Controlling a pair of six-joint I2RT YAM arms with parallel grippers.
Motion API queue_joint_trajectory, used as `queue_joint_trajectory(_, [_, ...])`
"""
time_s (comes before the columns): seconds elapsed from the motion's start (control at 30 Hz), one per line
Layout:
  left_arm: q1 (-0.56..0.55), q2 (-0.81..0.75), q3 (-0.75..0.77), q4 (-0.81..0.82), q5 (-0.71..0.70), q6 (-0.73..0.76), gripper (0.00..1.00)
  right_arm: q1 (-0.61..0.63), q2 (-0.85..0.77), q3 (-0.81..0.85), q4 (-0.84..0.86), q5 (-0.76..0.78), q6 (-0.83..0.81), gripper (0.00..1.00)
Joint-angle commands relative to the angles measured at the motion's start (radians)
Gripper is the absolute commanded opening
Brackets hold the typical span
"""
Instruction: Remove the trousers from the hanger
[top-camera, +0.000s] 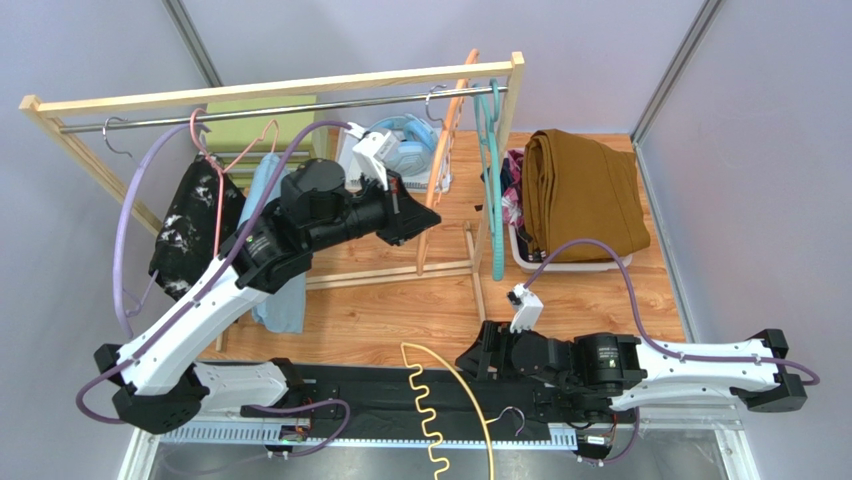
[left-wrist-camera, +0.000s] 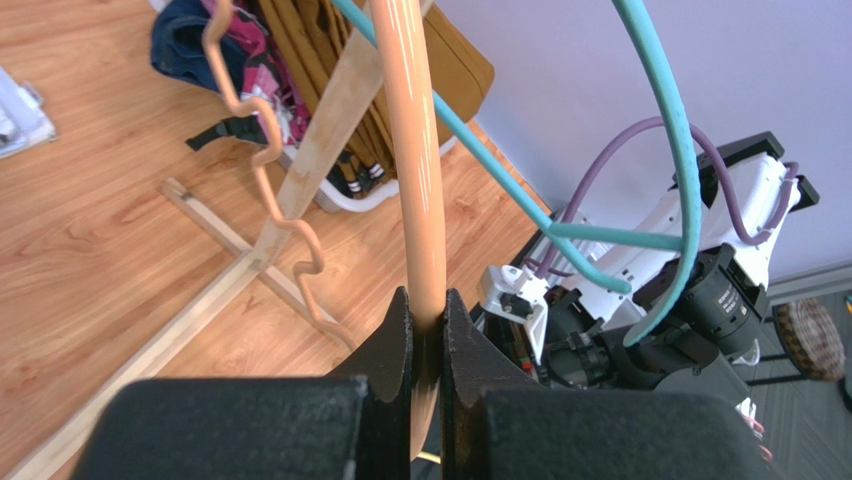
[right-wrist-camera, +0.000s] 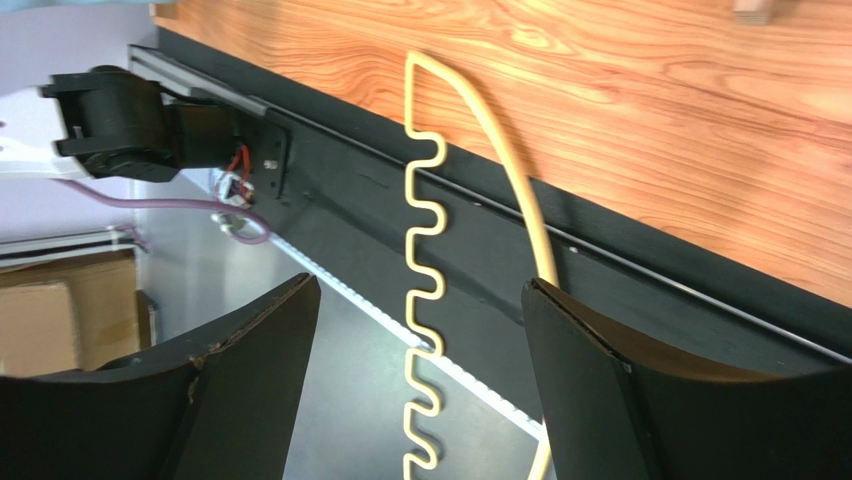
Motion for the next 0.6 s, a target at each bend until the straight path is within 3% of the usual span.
queue_joint_trajectory(0.0, [-0.038, 0.060, 0.063, 0.037, -0.003, -0.022, 0.00, 0.006, -0.002, -0.002, -0.033, 0.053, -0.020, 0.79])
queue_joint_trajectory(0.13, [-0.044, 0.054, 0.039, 0.038, -0.007, -0.021, 0.01, 0.004, 0.016, -0.025, -0.035, 0.058, -0.018, 0.80])
queue_joint_trajectory(0.2, [-0.044, 0.039, 0.022, 0.041, -0.015, -0.013, 0.12, 0.006, 0.053, -0.036, -0.036, 0.050, -0.011, 0.80])
queue_joint_trajectory(0.23, [-0.044, 0.020, 0.005, 0.043, -0.019, -0.012, 0.26, 0.004, 0.073, -0.039, -0.036, 0.049, -0.006, 0.79])
queue_joint_trajectory(0.33, [-0.044, -0.029, -0.033, 0.044, -0.022, -0.005, 0.49, 0.003, 0.155, -0.042, -0.045, 0.038, 0.023, 0.78])
queue_joint_trajectory(0.47, [-0.044, -0.107, -0.087, 0.044, -0.027, -0.005, 0.61, 0.003, 0.293, -0.033, -0.041, -0.032, 0.055, 0.68])
queue_joint_trajectory(0.57, [-0.044, -0.167, -0.109, 0.018, -0.029, -0.008, 0.64, 0.004, 0.422, 0.002, 0.008, -0.086, -0.016, 0.63])
